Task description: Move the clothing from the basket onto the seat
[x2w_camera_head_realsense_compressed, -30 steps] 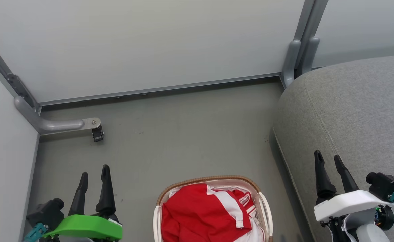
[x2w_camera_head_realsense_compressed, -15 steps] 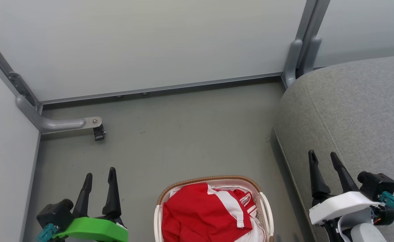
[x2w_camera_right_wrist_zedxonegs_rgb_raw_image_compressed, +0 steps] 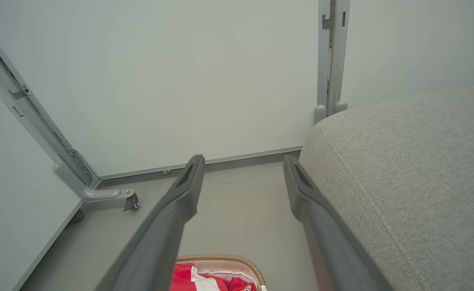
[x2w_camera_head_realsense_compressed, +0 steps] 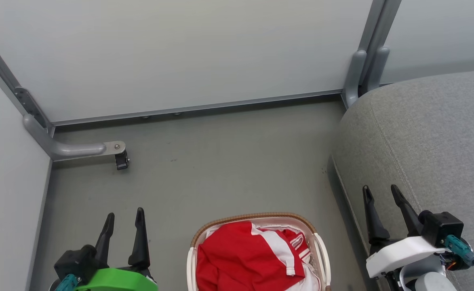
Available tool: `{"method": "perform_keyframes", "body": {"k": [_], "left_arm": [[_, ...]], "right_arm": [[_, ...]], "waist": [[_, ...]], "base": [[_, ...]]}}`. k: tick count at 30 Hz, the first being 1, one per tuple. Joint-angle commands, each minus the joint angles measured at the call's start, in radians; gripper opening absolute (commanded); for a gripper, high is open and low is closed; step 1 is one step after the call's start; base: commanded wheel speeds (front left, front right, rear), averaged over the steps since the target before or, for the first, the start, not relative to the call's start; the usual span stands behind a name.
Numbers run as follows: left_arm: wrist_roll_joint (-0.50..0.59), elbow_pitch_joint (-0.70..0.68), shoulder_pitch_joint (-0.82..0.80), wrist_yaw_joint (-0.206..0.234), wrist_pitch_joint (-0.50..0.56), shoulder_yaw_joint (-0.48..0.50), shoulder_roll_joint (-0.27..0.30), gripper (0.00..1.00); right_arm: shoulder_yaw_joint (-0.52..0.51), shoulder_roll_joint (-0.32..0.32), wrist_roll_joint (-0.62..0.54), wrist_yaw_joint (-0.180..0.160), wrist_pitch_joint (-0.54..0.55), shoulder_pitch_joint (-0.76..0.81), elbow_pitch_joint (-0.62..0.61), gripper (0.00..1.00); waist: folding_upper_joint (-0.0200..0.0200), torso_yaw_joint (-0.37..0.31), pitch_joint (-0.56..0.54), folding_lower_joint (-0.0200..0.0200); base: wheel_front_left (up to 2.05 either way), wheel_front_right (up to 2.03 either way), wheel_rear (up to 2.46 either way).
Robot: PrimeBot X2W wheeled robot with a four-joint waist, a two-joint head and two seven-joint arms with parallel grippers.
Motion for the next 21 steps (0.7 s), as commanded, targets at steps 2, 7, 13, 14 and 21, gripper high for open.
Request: {"method": "perform_keyframes", "body": {"k": [2,7,13,14,21], "left_arm": [[0.025,0.003,0.014,0.004,-0.010,0.000,0.007,1.00],[0.055,0.006,0.021,0.004,-0.018,-0.005,0.007,1.00],[0.068,0.008,0.027,0.005,-0.025,-0.009,0.007,1.00],[0.067,0.009,0.027,0.005,-0.024,-0.010,0.007,1.00],[0.064,0.012,0.026,0.005,-0.024,-0.012,0.007,1.00]], "right_arm": [[0.004,-0.006,-0.028,0.000,-0.011,0.010,-0.002,1.00],[0.011,-0.006,-0.062,0.000,-0.020,0.014,-0.001,1.00],[0.016,-0.007,-0.079,0.000,-0.025,0.022,-0.005,1.00],[0.016,-0.007,-0.079,0.000,-0.025,0.022,-0.005,1.00],[0.018,-0.007,-0.074,0.000,-0.025,0.020,-0.004,1.00]], "waist": [[0.0107,0.000,-0.001,0.0000],[0.0111,0.001,-0.003,0.0000],[0.0115,0.000,-0.004,0.0000],[0.0115,0.000,-0.005,0.0000],[0.0115,0.000,-0.005,0.0000]], "base": [[0.00,0.00,0.00],[0.00,0.00,0.00],[0.00,0.00,0.00],[0.00,0.00,0.00],[0.00,0.00,0.00]]}}
